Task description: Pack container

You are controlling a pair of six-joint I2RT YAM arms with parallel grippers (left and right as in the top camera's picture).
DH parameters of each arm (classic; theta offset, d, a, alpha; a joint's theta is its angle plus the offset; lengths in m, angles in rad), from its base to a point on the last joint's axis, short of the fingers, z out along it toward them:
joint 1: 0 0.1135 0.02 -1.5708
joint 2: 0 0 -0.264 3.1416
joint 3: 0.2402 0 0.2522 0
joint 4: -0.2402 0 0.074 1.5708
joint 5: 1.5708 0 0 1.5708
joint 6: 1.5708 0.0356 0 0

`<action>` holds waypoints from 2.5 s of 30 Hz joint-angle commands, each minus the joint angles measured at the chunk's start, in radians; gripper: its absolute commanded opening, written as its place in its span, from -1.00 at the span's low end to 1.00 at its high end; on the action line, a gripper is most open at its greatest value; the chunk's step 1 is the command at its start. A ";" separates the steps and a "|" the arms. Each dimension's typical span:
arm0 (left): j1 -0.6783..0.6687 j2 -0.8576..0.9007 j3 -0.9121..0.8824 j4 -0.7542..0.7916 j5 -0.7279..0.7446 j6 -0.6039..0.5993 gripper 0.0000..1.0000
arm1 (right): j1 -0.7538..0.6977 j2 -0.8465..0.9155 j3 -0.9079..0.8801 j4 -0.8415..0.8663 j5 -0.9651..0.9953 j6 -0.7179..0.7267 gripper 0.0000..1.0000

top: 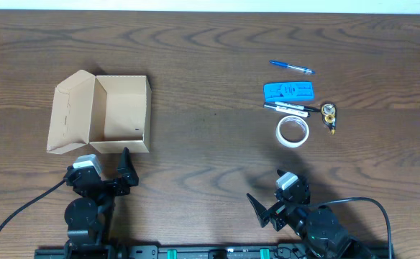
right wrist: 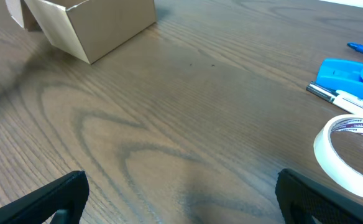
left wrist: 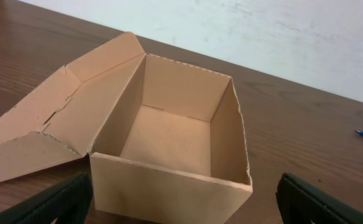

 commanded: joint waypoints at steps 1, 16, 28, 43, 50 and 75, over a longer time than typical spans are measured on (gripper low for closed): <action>0.003 -0.006 -0.028 -0.006 -0.011 0.014 0.91 | 0.006 -0.009 -0.004 0.001 -0.003 0.011 0.99; 0.003 -0.006 -0.028 -0.006 -0.011 0.014 0.91 | 0.006 -0.009 -0.004 0.002 -0.003 0.011 0.98; 0.003 -0.006 -0.028 -0.006 -0.011 0.014 0.91 | 0.006 -0.009 -0.004 0.002 -0.003 0.011 0.98; 0.003 -0.006 -0.028 -0.006 -0.011 0.014 0.91 | 0.006 -0.009 -0.004 0.002 -0.003 0.011 0.99; 0.003 -0.006 -0.028 -0.006 -0.011 0.014 0.91 | 0.006 -0.009 -0.004 0.001 -0.003 0.011 0.99; 0.002 0.130 0.087 0.021 0.101 -0.060 0.91 | 0.006 -0.009 -0.004 0.002 -0.003 0.011 0.98</action>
